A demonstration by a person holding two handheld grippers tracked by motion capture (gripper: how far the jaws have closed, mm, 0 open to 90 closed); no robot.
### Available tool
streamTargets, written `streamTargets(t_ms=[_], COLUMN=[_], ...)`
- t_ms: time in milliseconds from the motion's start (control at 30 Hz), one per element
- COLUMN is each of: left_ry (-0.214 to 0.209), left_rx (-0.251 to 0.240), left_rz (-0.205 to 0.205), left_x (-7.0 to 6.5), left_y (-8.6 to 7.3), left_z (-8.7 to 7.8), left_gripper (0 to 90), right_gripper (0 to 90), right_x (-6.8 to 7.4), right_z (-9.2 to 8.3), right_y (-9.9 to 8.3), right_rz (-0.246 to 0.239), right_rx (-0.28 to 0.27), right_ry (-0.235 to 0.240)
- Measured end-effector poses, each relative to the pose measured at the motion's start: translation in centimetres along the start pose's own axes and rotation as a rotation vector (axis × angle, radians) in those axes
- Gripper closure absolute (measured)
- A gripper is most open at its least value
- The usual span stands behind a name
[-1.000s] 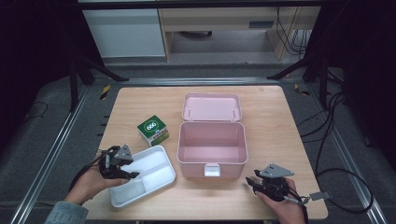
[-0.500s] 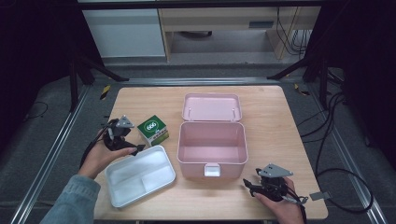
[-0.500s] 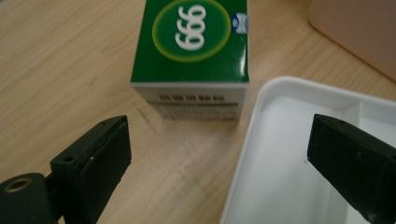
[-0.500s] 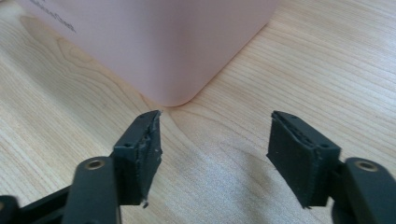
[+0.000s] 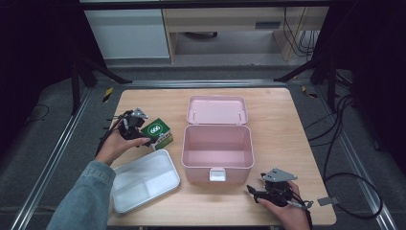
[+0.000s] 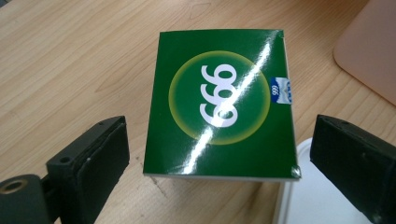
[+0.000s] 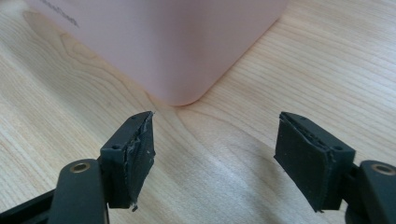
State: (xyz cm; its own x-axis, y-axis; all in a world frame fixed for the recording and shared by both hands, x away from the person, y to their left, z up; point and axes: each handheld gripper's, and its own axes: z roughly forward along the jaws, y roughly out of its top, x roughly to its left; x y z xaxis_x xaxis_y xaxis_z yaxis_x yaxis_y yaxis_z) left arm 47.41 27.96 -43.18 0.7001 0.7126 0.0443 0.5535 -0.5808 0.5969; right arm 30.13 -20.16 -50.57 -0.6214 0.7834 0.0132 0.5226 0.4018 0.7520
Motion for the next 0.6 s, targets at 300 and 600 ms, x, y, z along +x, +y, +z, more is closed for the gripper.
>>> streamTargets(t_ms=[300,600], left_ry=[-0.023,-0.026], left_rx=[0.026,0.043], left_rz=[-0.019,-0.021], left_x=[0.4,0.4], left_y=[-0.1,-0.1], left_z=[1.3,2.0], left_gripper=[4.3,6.4], right_gripper=[28.4,28.9], right_x=[0.2,0.2], right_z=[0.1,0.2], right_y=[-0.1,-0.1], right_rz=[-0.001,-0.006], right_rx=[0.010,0.009], right_ry=[0.001,0.004])
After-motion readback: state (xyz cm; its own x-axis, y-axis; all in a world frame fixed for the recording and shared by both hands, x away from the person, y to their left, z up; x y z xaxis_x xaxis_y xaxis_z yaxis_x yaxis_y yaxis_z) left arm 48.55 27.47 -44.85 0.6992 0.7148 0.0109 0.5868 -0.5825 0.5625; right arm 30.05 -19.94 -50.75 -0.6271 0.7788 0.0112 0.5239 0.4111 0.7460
